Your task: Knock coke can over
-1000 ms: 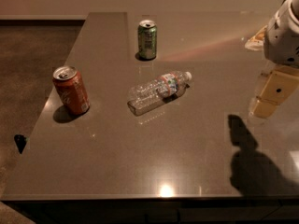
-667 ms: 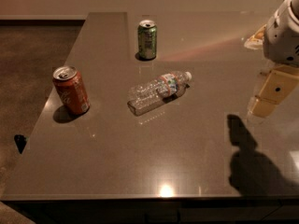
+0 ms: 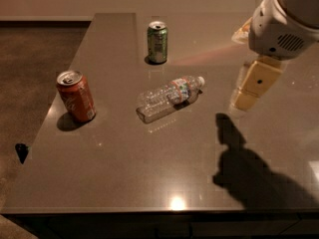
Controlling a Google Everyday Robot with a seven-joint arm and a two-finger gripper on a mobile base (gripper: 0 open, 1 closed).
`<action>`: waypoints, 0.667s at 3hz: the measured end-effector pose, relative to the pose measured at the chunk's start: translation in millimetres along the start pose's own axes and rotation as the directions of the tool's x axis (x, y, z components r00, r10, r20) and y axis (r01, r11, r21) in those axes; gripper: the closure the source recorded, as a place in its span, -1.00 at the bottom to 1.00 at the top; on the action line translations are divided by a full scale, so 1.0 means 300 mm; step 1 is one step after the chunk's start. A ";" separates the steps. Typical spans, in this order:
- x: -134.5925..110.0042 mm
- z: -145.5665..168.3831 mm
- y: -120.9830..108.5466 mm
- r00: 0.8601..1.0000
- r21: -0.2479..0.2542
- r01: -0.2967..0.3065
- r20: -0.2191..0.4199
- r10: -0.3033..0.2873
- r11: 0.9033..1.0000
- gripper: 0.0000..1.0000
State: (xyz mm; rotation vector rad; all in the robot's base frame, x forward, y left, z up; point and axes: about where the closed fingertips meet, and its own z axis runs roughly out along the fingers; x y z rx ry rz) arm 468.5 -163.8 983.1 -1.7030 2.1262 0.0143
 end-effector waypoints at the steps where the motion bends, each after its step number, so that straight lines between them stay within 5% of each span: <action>1: -0.117 0.049 -0.025 0.998 -0.021 0.001 0.062 0.000 1.000 -1.00; 2: -0.272 0.128 -0.024 0.990 -0.064 0.032 0.141 -0.022 0.997 -1.00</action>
Offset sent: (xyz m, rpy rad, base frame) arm 0.0515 0.1481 -0.0178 0.2315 0.0505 0.1602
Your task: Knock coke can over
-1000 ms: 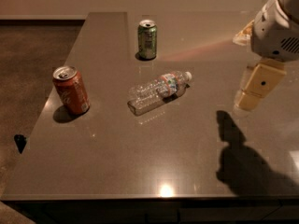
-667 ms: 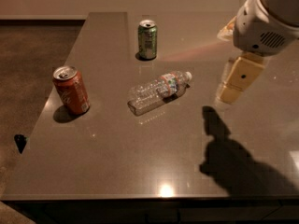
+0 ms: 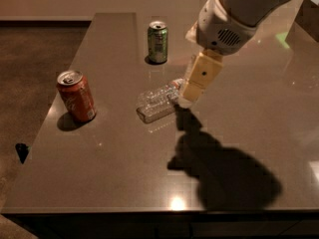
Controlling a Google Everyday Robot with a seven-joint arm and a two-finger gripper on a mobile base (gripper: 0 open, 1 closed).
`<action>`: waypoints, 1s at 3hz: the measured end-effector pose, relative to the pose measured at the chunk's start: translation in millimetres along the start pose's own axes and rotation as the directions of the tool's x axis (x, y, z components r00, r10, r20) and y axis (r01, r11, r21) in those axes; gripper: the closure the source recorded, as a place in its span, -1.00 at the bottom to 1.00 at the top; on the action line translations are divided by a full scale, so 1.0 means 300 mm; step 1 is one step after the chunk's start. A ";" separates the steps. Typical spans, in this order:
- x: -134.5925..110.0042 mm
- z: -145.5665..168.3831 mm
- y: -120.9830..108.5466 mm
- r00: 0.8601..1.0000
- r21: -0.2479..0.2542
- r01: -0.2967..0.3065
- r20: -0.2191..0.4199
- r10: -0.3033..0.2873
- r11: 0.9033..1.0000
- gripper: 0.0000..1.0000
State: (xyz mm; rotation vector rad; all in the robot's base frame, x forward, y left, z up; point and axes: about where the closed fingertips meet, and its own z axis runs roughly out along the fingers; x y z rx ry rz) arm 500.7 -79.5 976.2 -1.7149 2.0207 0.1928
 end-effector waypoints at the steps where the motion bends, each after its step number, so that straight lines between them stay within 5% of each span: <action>1: -0.175 0.120 0.020 0.994 -0.057 0.035 0.106 -0.029 0.998 -1.00; 3: -0.581 0.244 0.097 0.928 -0.094 0.178 0.348 -0.135 0.980 -1.00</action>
Offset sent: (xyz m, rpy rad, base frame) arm 0.0052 0.2123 0.0054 0.3580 -0.0357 0.3022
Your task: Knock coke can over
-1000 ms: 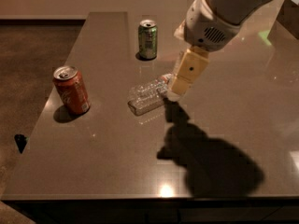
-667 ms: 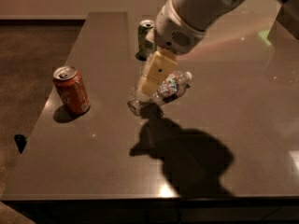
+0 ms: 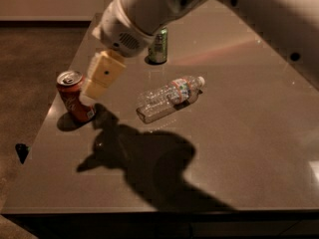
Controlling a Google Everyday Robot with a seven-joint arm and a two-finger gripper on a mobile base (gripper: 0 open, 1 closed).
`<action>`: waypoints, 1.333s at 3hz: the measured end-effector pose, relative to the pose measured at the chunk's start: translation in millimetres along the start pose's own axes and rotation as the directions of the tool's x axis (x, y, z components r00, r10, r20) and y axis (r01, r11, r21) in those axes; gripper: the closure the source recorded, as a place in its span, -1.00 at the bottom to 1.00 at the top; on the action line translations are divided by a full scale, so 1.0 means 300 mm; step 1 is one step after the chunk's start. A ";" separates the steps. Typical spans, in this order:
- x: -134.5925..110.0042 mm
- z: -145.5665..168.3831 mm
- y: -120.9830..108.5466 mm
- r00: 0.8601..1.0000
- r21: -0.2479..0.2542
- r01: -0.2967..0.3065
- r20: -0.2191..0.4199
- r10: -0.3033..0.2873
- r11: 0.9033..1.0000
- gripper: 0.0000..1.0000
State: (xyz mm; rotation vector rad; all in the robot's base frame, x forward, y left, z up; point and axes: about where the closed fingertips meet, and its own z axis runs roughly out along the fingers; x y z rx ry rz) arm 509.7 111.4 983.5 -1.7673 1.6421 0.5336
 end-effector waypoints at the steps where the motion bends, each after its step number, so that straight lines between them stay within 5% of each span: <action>1: -0.102 0.104 -0.032 0.998 -0.031 0.019 0.066 -0.017 0.999 -1.00; 2: -0.099 0.191 -0.067 0.998 -0.056 -0.001 0.068 0.005 0.998 -1.00; 4: 0.031 0.262 -0.089 0.997 -0.090 -0.076 0.027 0.079 0.993 -1.00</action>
Offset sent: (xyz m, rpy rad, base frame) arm 0.0447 0.0774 -0.0384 0.0608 0.0830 0.0414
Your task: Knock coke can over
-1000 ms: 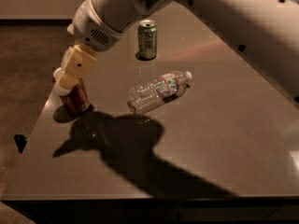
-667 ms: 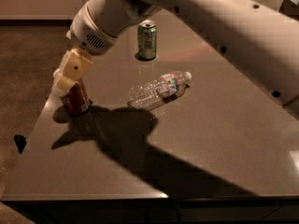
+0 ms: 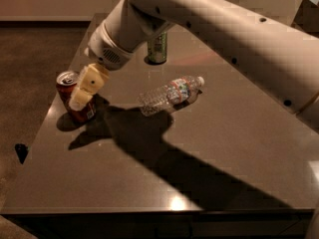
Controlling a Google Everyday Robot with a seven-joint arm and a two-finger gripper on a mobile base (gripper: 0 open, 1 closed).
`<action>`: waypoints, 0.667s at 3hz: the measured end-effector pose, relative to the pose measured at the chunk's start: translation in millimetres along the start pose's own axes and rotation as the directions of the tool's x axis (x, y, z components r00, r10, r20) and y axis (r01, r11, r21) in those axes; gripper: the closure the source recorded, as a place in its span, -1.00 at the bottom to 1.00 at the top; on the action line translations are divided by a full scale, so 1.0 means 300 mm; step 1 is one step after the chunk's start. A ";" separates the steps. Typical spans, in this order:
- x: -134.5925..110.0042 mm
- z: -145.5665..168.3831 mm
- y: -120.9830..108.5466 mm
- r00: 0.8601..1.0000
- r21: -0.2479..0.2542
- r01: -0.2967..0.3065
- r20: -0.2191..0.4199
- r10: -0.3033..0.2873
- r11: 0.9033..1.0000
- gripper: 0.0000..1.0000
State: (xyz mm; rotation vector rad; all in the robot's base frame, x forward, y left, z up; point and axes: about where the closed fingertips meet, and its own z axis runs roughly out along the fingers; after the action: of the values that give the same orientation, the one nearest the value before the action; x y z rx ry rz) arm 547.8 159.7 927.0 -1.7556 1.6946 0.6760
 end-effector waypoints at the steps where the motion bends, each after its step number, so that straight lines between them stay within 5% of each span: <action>1: 0.050 0.030 0.013 1.000 -0.029 -0.019 -0.019 0.019 0.999 -1.00; 2: 0.049 0.069 0.045 1.000 -0.073 -0.011 -0.021 0.010 0.997 -1.00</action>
Offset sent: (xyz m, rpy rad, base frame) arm -0.0205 0.0126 -0.0341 -0.0243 0.0852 0.0832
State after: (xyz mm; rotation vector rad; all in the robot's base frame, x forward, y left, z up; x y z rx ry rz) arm 536.2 164.5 901.0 -1.8102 1.7136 0.7357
